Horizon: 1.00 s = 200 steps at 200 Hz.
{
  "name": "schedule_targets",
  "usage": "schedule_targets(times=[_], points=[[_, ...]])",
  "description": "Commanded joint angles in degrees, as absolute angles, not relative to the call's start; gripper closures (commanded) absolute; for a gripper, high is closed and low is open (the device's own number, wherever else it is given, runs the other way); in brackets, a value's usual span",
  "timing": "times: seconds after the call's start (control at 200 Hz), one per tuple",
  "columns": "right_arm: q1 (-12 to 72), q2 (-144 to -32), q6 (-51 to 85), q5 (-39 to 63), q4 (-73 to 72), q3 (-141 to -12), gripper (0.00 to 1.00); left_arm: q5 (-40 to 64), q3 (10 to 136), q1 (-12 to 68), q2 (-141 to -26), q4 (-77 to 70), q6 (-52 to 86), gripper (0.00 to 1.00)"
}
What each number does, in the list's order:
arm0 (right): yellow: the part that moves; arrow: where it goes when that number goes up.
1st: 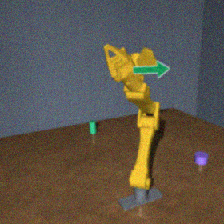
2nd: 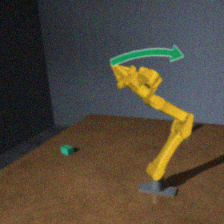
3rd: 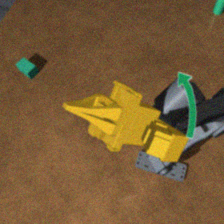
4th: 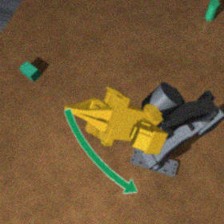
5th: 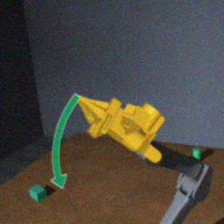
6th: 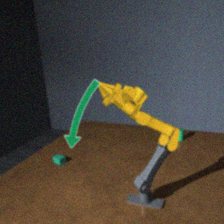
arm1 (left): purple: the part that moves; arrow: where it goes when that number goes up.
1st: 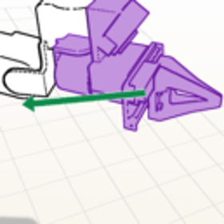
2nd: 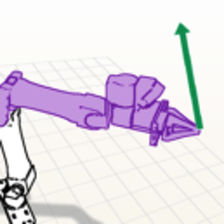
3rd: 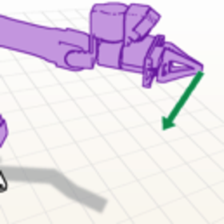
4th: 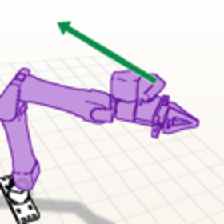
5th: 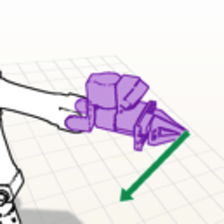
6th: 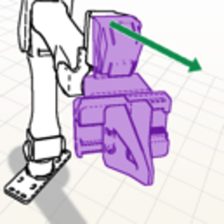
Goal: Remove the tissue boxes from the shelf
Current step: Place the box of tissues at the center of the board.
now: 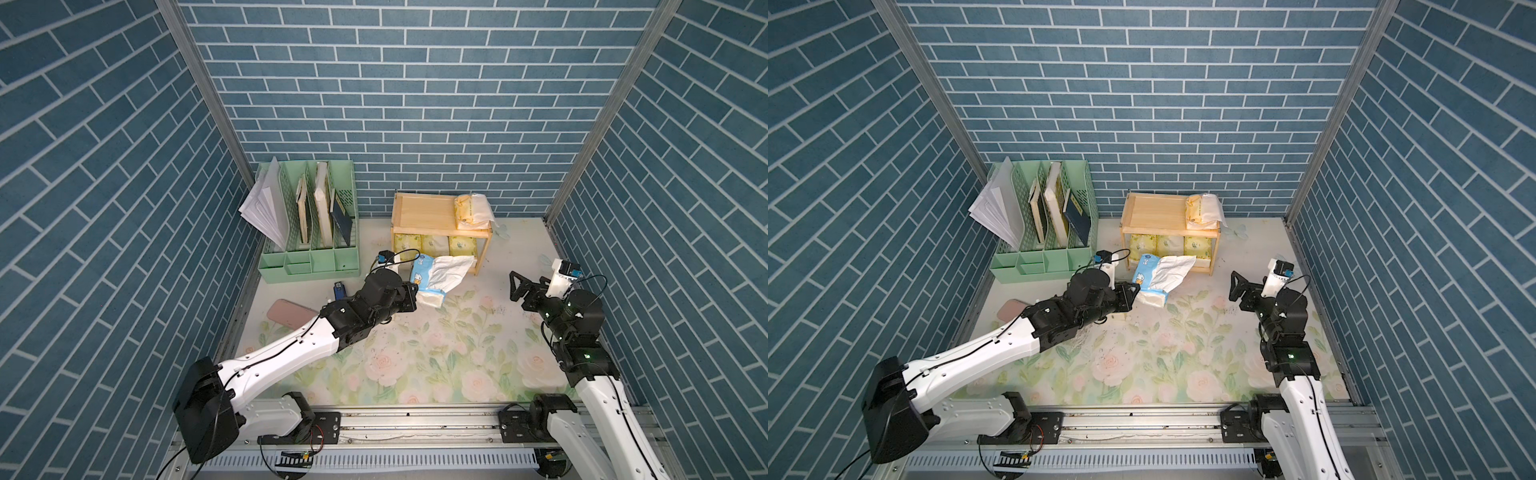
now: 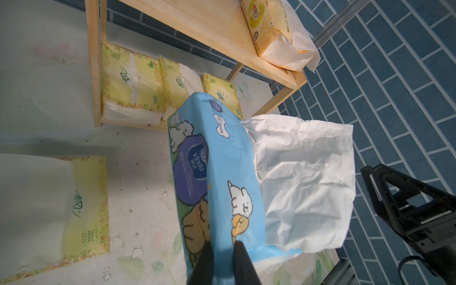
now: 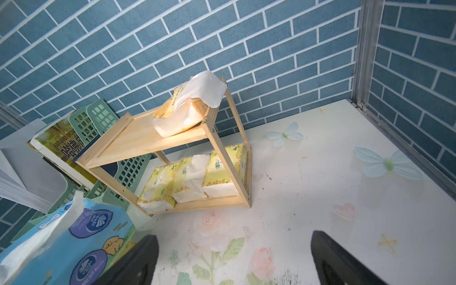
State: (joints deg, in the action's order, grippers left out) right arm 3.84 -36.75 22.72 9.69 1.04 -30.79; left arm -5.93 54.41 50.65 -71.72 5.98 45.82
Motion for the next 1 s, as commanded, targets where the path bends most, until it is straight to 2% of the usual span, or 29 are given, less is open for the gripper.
schedule_targets(times=[0.0,0.995], points=[[3.78,-36.1,24.26,10.11,0.61,-30.25,0.0,-8.61,52.39,51.17,-72.53,0.17,48.42,1.0],[3.78,-38.23,23.55,10.25,-0.35,-29.36,0.0,-13.58,47.29,51.24,-88.48,-6.96,53.97,1.0]])
